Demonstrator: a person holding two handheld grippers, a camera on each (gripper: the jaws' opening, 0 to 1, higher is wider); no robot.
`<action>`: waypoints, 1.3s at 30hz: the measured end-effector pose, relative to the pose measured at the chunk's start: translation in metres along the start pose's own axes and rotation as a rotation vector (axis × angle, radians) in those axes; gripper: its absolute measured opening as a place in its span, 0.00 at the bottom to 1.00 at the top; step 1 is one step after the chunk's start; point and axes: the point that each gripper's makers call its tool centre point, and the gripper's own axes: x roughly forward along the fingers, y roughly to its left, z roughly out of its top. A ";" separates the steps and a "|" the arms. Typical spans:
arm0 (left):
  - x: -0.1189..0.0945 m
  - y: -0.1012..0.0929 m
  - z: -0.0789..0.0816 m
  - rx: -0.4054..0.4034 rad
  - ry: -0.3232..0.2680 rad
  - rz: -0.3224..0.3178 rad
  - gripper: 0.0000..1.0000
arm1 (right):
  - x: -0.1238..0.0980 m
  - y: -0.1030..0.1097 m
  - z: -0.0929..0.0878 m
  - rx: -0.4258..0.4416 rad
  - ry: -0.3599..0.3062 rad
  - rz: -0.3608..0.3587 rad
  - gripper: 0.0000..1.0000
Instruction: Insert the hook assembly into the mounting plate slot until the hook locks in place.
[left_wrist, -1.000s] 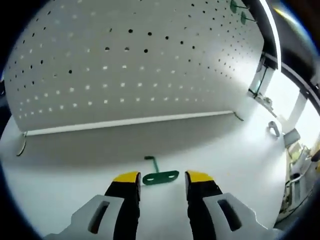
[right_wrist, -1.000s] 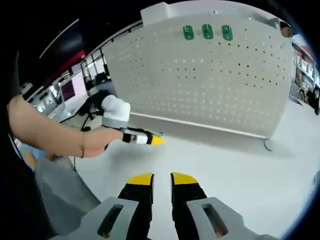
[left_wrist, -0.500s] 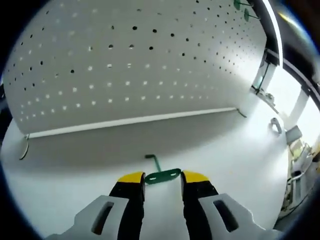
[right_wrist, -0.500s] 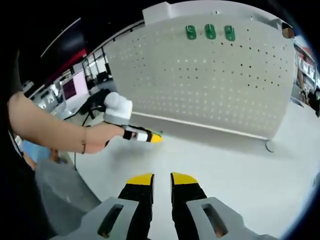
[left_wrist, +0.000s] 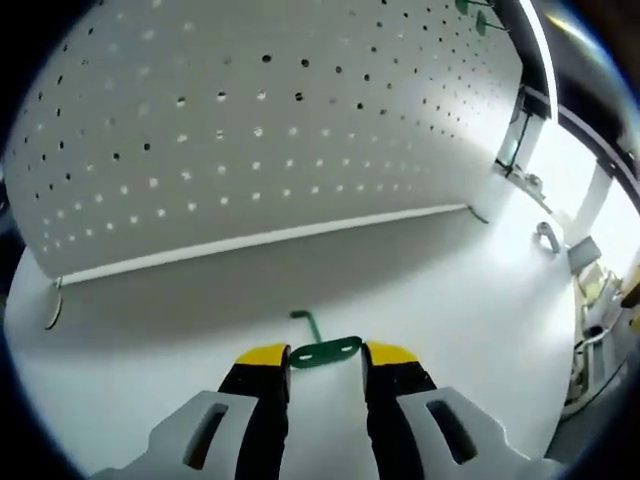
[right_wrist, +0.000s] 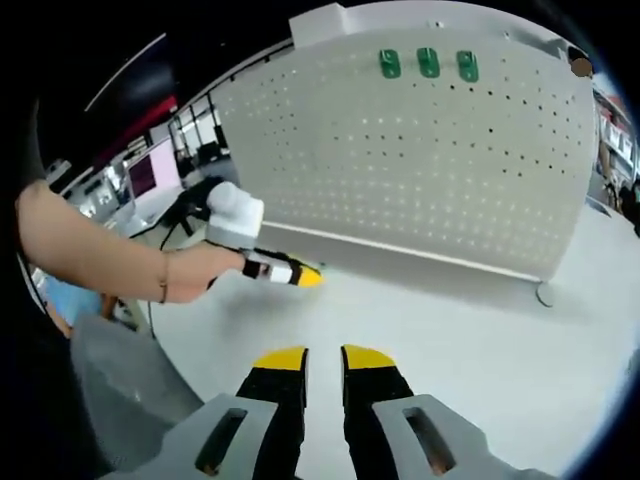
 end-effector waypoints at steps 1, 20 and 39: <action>-0.001 0.001 0.000 0.005 0.001 0.001 0.29 | 0.000 0.000 0.000 0.000 0.000 0.000 0.11; -0.008 -0.003 -0.007 0.008 0.004 -0.040 0.29 | 0.001 0.002 -0.005 0.001 0.010 0.002 0.11; -0.026 -0.002 -0.009 -0.076 -0.032 0.019 0.37 | 0.003 0.008 -0.005 -0.002 0.007 0.013 0.11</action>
